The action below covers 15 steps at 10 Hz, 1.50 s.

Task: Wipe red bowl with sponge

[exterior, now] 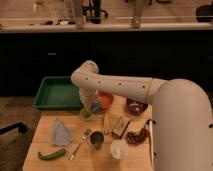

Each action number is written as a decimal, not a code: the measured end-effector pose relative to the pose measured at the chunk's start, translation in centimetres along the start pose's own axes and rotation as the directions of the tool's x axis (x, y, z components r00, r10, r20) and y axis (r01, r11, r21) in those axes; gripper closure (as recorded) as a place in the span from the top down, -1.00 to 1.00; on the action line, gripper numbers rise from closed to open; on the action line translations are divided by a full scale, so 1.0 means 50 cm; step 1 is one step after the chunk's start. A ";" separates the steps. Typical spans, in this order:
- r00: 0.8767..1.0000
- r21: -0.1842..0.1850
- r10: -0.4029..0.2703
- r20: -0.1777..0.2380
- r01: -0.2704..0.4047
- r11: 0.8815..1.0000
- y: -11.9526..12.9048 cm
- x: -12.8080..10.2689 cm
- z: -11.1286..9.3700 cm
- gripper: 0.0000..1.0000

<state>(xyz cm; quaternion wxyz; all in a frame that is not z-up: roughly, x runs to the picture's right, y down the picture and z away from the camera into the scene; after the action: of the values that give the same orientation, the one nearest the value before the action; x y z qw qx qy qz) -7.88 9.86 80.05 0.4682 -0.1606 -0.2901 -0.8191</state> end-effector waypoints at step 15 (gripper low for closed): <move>0.943 0.099 -0.330 0.042 0.325 0.940 -0.271 -0.024 0.059 -1.00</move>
<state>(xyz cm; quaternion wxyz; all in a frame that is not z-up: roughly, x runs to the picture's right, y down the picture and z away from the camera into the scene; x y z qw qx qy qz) -18.96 17.85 77.32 0.3236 -0.1123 -0.3633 -0.8664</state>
